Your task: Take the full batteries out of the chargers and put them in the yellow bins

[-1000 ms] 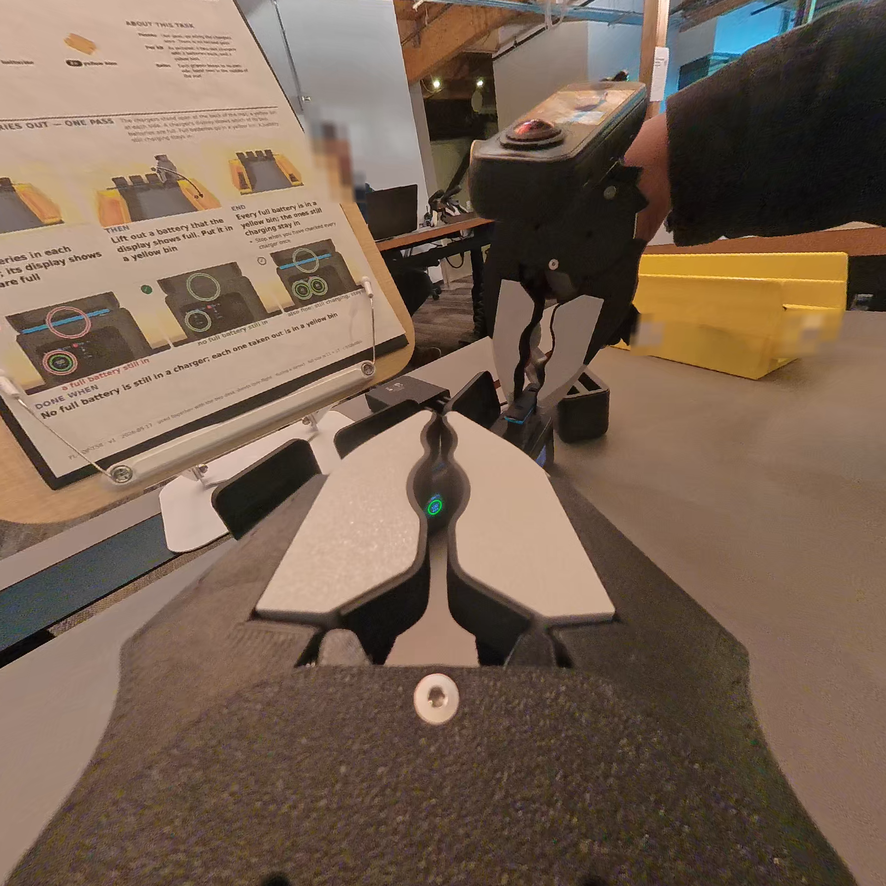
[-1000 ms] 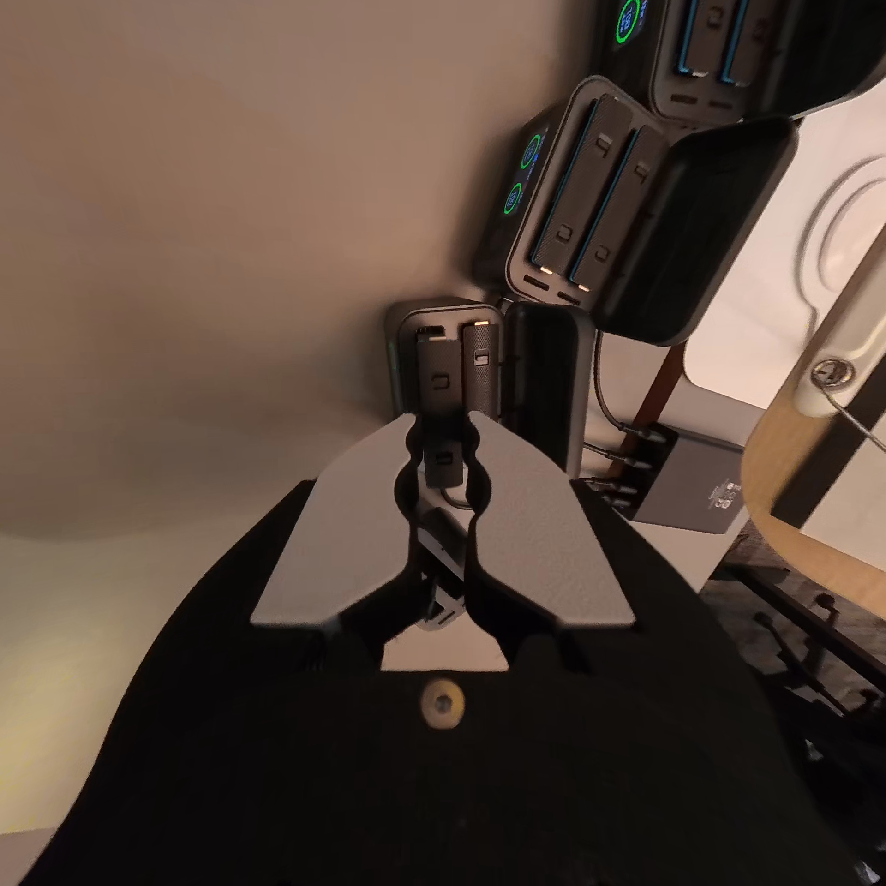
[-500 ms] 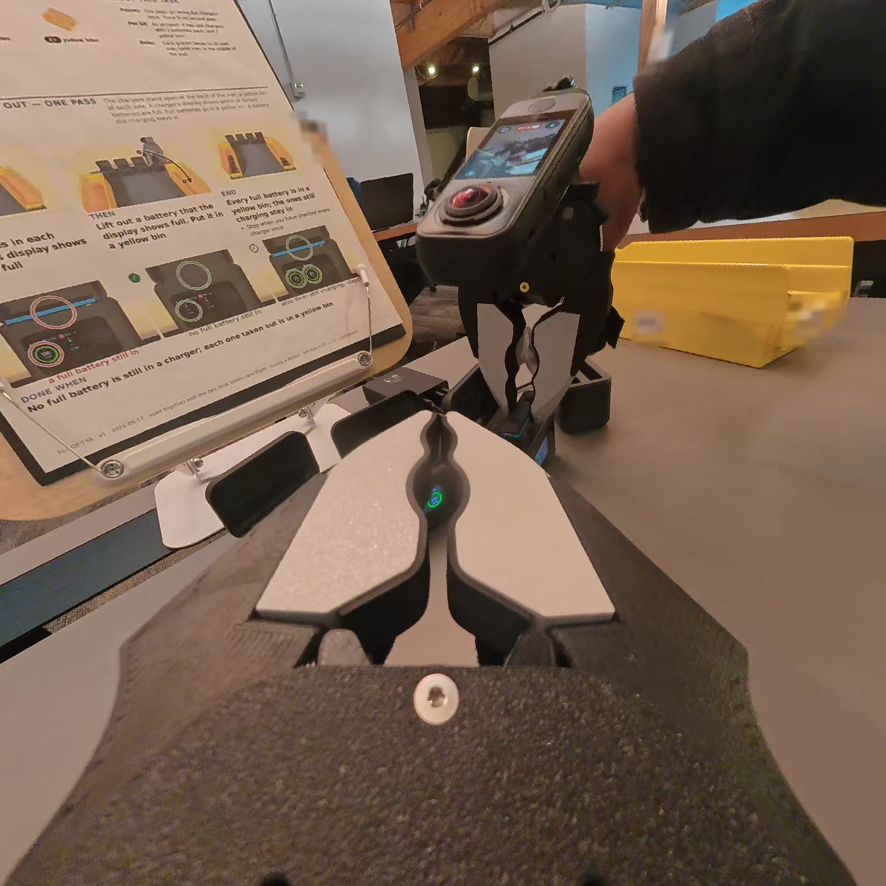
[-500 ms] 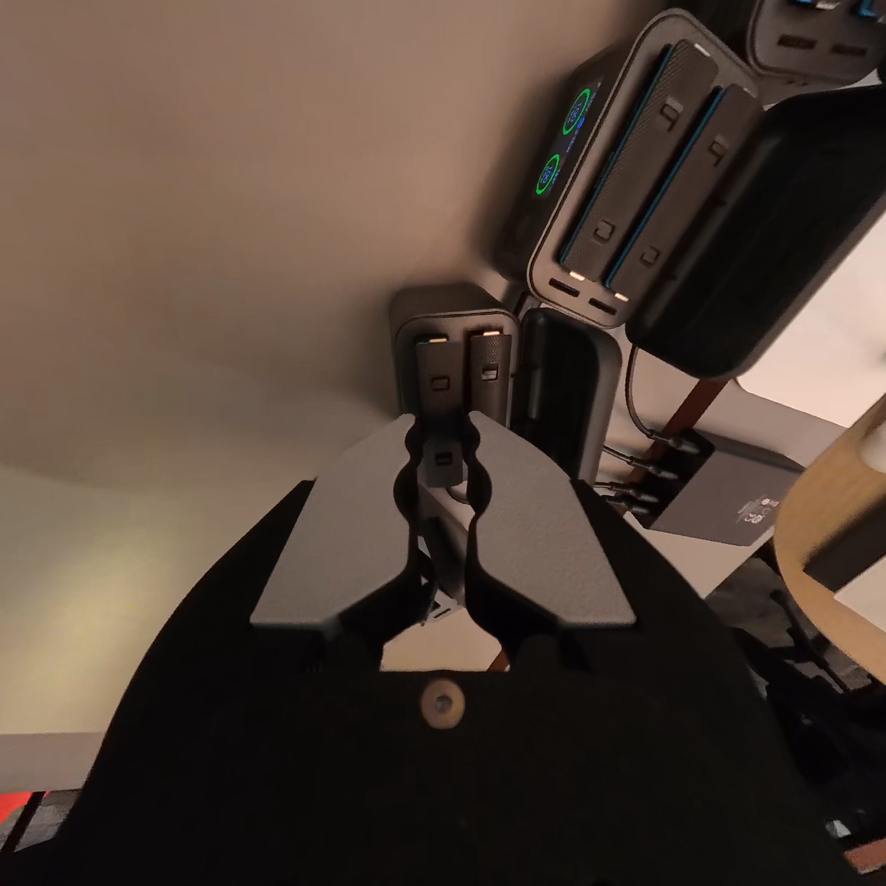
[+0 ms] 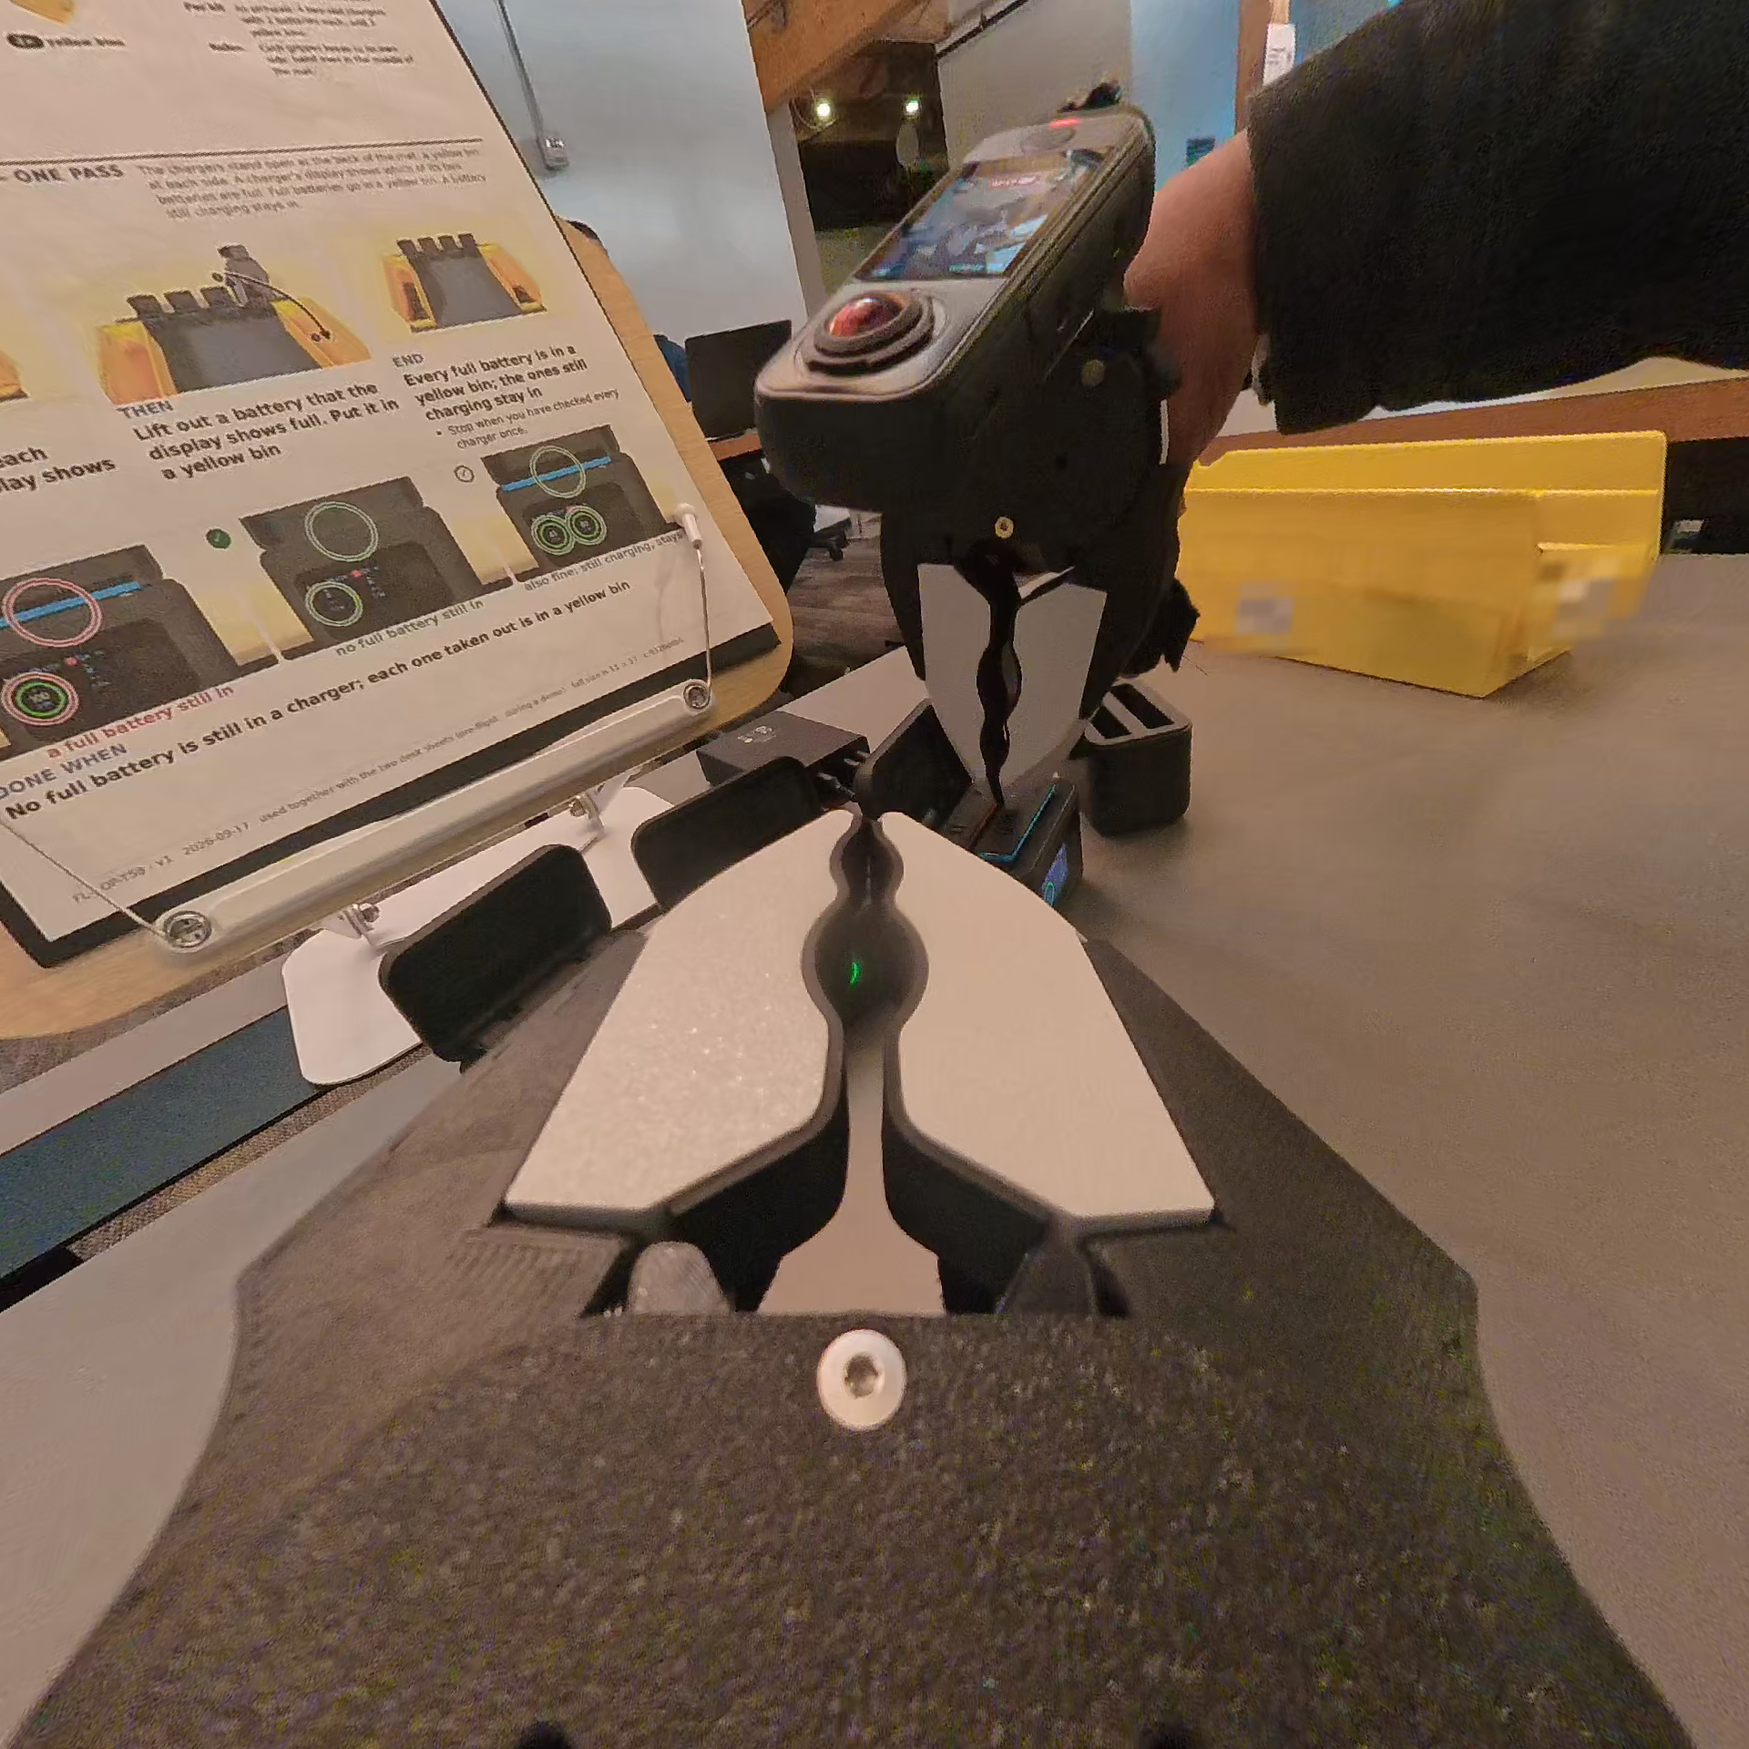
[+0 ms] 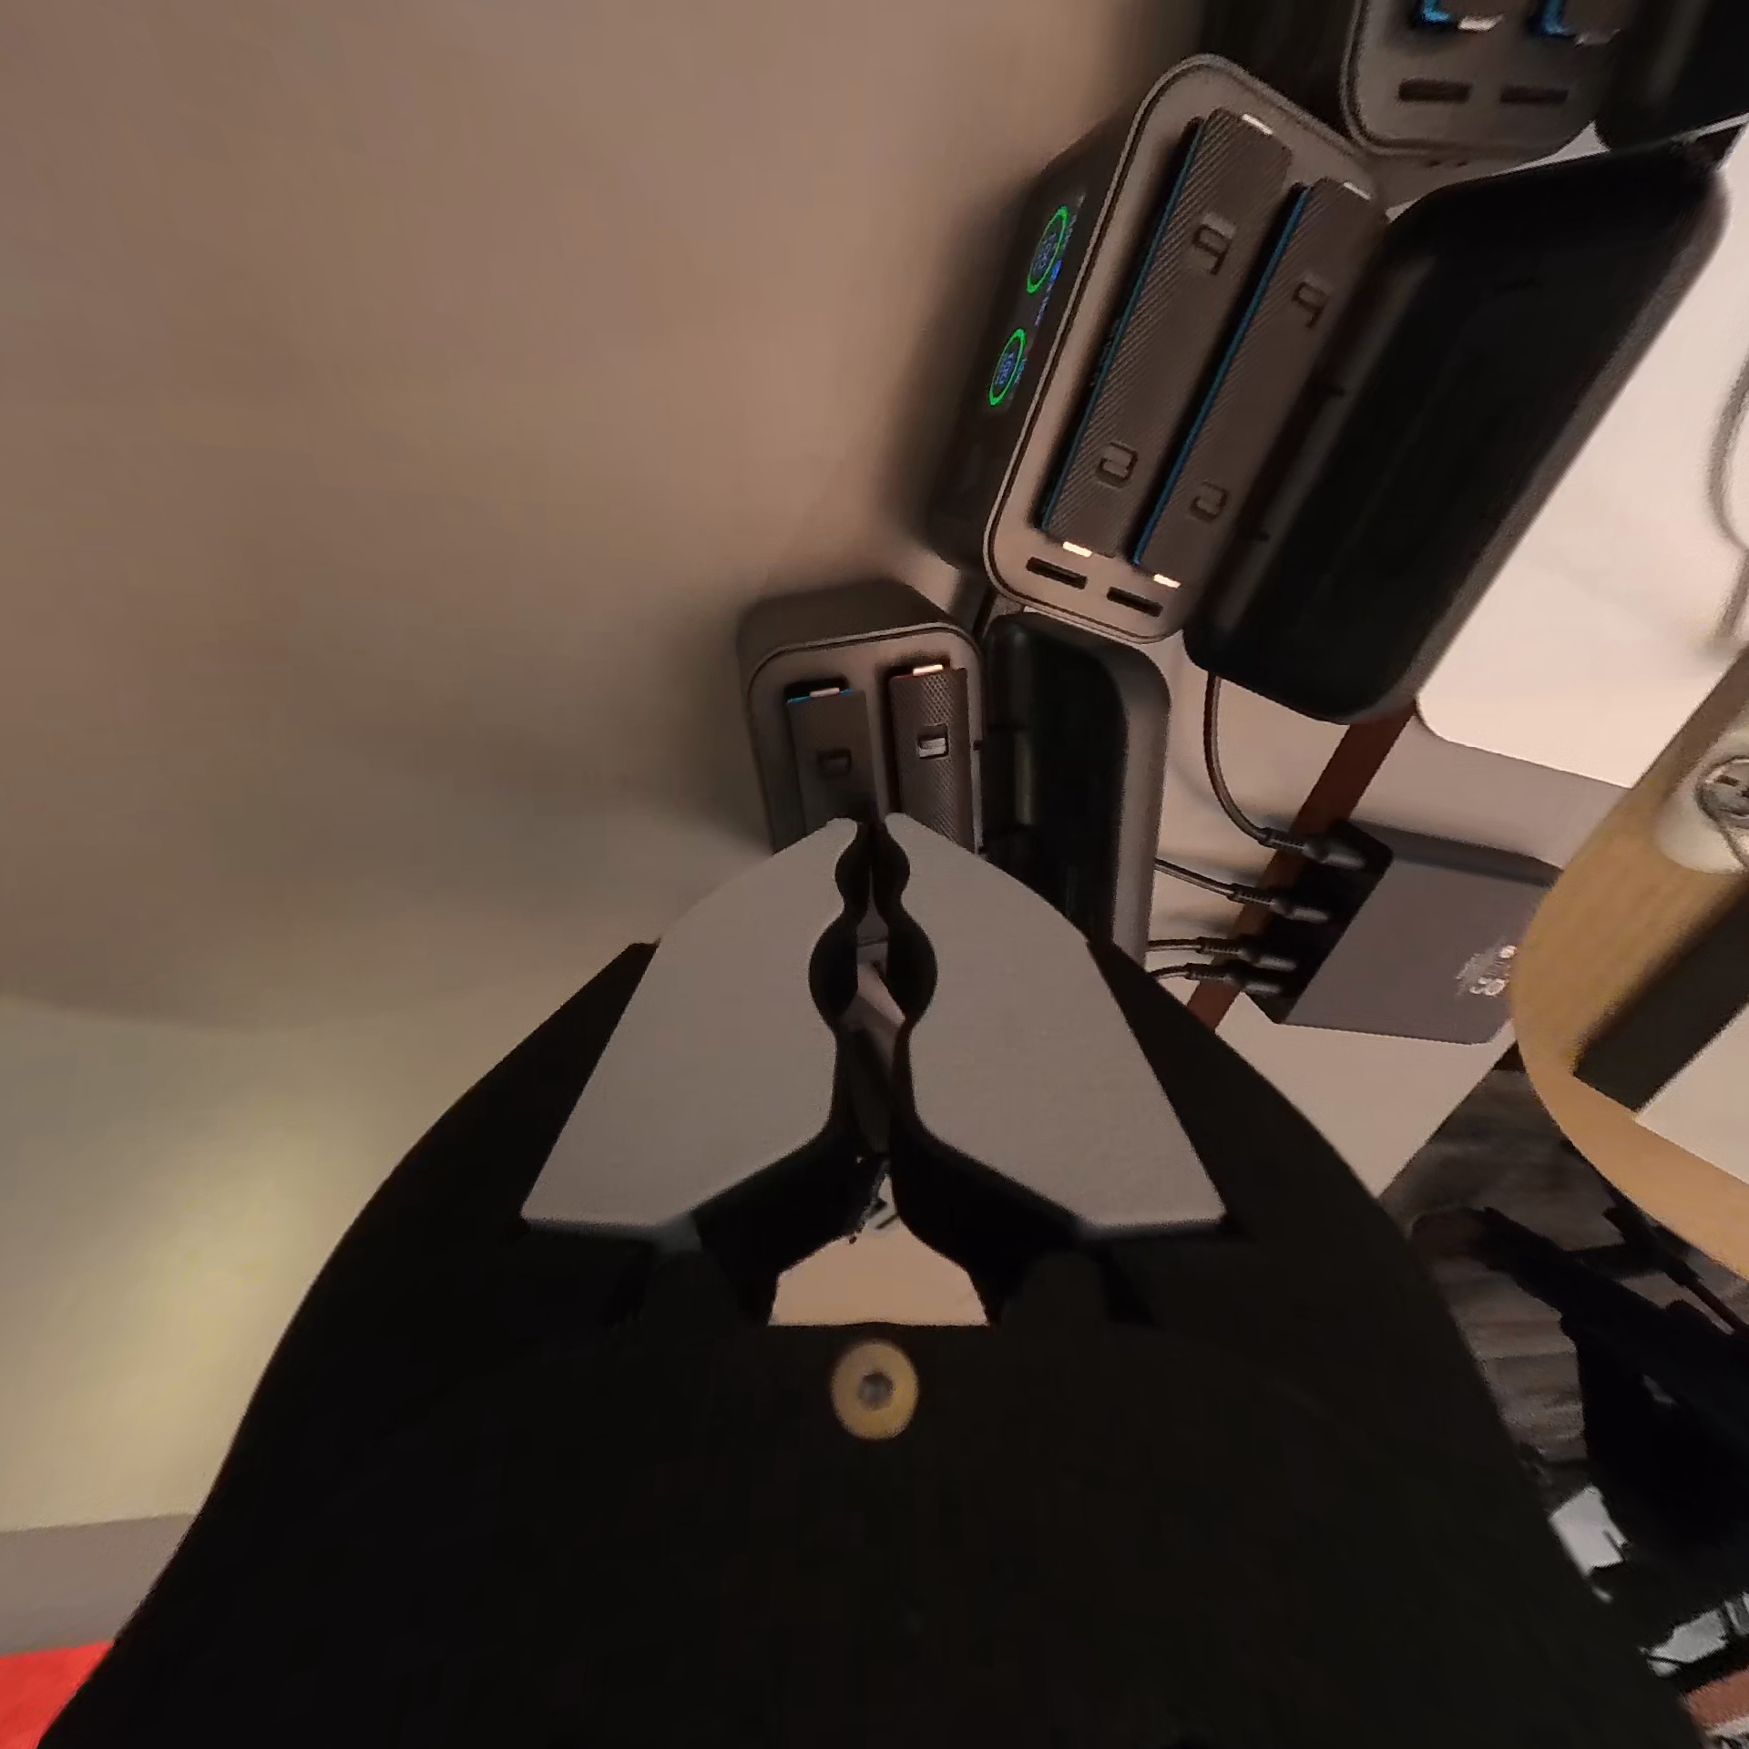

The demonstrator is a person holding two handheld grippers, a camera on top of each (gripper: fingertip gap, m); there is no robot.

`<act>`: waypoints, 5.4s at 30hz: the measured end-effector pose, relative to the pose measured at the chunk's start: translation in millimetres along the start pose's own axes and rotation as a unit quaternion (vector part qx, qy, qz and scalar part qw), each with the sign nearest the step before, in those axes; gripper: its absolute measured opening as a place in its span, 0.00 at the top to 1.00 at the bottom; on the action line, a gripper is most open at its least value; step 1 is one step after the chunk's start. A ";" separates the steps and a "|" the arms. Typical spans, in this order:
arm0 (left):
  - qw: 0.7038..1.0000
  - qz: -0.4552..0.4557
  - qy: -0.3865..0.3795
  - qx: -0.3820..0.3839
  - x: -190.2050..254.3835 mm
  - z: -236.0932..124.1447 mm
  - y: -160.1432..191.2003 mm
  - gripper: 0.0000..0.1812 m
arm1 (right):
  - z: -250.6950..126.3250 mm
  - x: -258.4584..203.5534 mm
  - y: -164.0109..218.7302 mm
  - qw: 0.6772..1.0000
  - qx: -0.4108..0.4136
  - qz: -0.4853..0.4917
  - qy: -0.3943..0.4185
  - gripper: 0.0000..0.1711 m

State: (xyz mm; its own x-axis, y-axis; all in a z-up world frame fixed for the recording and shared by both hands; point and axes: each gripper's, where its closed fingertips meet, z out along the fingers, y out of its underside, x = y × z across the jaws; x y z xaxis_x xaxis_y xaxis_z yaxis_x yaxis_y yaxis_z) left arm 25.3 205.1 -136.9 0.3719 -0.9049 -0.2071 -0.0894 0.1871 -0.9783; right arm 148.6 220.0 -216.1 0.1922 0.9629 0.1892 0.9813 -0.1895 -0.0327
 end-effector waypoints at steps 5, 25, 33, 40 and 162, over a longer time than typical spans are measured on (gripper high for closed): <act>1.000 0.000 0.001 -0.002 0.3 0.3 0.8 1.00 | 0.8 0.4 0.3 1.000 0.000 0.004 -0.002 1.00; 1.000 -0.005 -0.010 -0.007 -6.4 -1.3 3.6 1.00 | -103.9 13.9 -40.2 0.904 0.304 0.186 0.237 1.00; 0.999 0.004 -0.043 0.009 -17.3 -6.3 -7.4 1.00 | -134.4 -47.3 30.4 0.627 0.460 0.484 0.401 1.00; 0.998 0.015 -0.065 0.022 -31.7 -15.5 -22.1 1.00 | -109.4 -70.2 55.5 0.591 0.476 0.502 0.415 1.00; 0.936 0.065 0.331 -0.099 146.3 -42.5 19.7 0.94 | -79.0 -167.4 -72.6 0.924 0.346 0.099 0.130 0.82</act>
State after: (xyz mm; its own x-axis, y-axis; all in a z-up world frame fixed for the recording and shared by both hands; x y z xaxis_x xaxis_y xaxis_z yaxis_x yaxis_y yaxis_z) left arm 38.7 60.2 -186.0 -0.3035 -0.9299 -0.2080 -0.2889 0.2979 -0.9098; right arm 44.9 57.4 -167.9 0.4493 0.8268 0.3385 0.7117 -0.1021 -0.6950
